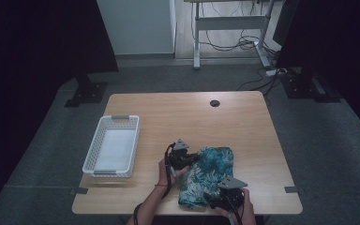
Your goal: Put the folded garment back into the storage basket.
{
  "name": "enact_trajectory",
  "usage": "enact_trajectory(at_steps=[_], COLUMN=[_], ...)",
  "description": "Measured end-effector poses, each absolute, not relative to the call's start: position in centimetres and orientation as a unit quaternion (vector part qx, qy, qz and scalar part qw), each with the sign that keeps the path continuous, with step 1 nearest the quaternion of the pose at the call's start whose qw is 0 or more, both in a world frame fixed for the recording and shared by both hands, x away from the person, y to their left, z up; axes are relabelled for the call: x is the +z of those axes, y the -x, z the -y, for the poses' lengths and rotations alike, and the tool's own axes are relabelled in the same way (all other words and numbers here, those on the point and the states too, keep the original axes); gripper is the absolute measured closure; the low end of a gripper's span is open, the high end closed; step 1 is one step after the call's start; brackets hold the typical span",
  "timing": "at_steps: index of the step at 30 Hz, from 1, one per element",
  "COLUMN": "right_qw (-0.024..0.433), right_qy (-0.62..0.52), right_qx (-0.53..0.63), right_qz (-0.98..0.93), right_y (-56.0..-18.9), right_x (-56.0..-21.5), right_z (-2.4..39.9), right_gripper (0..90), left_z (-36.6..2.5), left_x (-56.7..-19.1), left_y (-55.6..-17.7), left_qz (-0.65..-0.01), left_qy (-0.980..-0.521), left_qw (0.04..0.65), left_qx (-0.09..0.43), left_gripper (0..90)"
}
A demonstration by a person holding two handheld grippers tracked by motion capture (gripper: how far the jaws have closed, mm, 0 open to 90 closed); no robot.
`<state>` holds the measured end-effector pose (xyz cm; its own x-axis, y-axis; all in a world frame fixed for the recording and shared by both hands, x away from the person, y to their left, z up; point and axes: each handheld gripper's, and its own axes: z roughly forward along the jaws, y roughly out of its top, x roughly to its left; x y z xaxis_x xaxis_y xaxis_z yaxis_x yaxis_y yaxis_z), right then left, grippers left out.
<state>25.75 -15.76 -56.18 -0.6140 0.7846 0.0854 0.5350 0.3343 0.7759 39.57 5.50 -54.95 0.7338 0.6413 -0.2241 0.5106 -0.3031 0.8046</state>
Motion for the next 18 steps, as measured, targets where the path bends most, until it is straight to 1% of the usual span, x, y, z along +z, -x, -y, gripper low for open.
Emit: enact_trajectory(at_steps=[18], right_qw=[0.151], right_qy=[-0.421], right_qx=[0.412], right_qz=[-0.794], right_y=[-25.7], right_x=[-56.0], right_z=[16.2], right_gripper=[24.9], left_z=[-5.9], left_x=[-52.6], left_y=[-38.6], left_qz=[-0.341], left_qy=[-0.79], left_qw=[0.506], left_qx=[0.069], left_gripper=[85.7])
